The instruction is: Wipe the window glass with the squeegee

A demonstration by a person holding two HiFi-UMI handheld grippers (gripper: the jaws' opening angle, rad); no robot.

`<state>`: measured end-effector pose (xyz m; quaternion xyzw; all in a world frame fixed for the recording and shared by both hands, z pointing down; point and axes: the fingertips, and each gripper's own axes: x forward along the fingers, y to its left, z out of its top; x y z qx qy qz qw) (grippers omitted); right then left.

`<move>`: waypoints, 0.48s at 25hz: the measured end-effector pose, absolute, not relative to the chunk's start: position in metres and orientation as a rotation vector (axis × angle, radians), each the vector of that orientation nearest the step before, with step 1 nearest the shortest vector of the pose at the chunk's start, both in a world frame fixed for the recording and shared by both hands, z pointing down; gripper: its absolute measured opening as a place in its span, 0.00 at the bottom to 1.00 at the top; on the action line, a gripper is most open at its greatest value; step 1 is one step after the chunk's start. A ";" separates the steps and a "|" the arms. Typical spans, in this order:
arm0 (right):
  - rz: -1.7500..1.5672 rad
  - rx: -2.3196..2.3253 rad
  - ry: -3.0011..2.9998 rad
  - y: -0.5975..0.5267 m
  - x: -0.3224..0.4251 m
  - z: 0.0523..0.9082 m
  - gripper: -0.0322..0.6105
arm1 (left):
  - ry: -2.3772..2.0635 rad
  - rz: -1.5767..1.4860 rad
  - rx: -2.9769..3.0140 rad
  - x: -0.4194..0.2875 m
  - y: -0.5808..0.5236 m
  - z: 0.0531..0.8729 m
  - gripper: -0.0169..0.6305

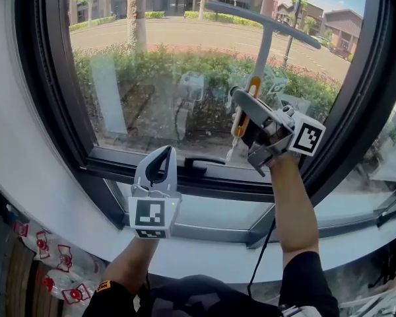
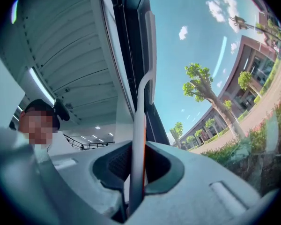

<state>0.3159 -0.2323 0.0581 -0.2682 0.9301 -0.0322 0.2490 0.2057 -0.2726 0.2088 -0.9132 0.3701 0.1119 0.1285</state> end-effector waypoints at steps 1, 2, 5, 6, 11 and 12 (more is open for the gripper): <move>-0.071 -0.743 2.532 -0.231 0.325 0.044 0.10 | 1.069 0.335 -2.643 0.208 -0.272 0.202 0.04; -0.054 -0.755 2.532 -0.230 0.333 0.029 0.10 | 1.061 0.345 -2.631 0.211 -0.272 0.196 0.04; 0.001 -0.772 2.535 -0.226 0.353 -0.013 0.10 | 1.040 0.366 -2.608 0.221 -0.271 0.180 0.04; 0.015 -0.771 2.538 -0.224 0.358 -0.026 0.10 | 1.034 0.369 -2.605 0.224 -0.269 0.176 0.04; 0.041 -0.748 2.570 -0.224 0.371 -0.081 0.10 | 1.011 0.373 -2.587 0.236 -0.260 0.158 0.04; 0.040 -0.742 2.576 -0.224 0.373 -0.087 0.10 | 1.012 0.373 -2.581 0.237 -0.258 0.157 0.04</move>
